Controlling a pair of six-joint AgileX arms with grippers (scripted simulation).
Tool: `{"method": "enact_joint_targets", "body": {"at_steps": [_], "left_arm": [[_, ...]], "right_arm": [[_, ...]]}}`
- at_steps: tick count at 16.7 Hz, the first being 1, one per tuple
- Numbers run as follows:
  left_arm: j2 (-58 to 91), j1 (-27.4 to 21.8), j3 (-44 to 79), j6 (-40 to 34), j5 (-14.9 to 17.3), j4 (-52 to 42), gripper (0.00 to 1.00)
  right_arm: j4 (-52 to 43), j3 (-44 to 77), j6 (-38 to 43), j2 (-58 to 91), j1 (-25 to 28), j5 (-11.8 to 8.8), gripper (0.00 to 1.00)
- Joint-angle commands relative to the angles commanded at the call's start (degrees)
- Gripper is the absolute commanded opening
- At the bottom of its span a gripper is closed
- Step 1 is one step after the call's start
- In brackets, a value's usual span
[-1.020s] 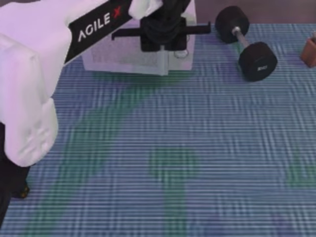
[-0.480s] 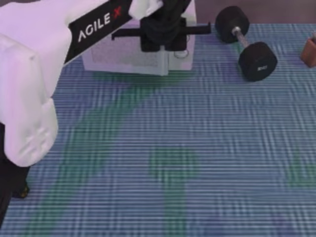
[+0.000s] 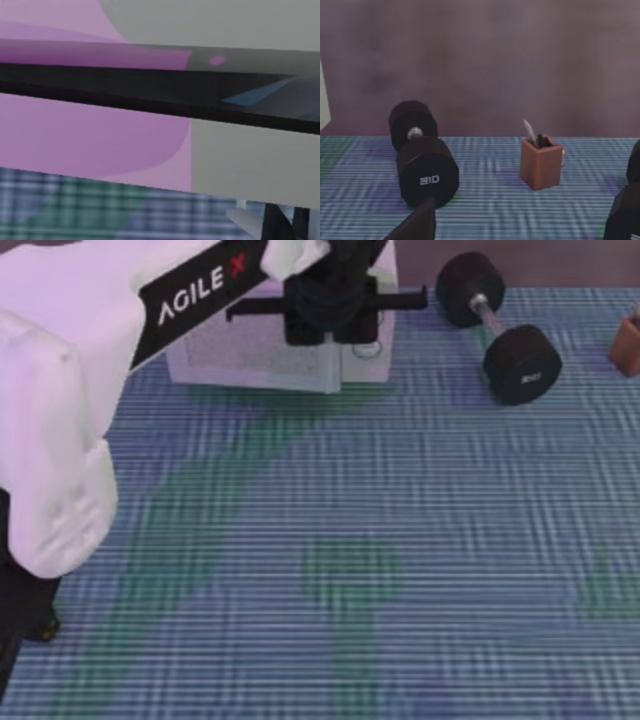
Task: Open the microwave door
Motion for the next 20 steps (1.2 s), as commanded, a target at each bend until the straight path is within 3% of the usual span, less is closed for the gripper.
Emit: {"method": "enact_joint_targets", "body": {"at_steps": [6,13,20], "left_arm": [[-0.41,-0.25,-0.95,0.34,0.40,0.68,0.00],[-6.41,0.31,-11.00,5.17,2.36,6.01,0.00],[-6.45,0.32,-11.06,5.20,2.38,6.04,0.00]], "right_arm": [[0.00,0.00,0.00,0.00,0.00,0.00,1.00],[0.00,0.00,0.00,0.00,0.00,0.00,1.00],[0.00,0.00,0.00,0.00,0.00,0.00,1.00]]}}
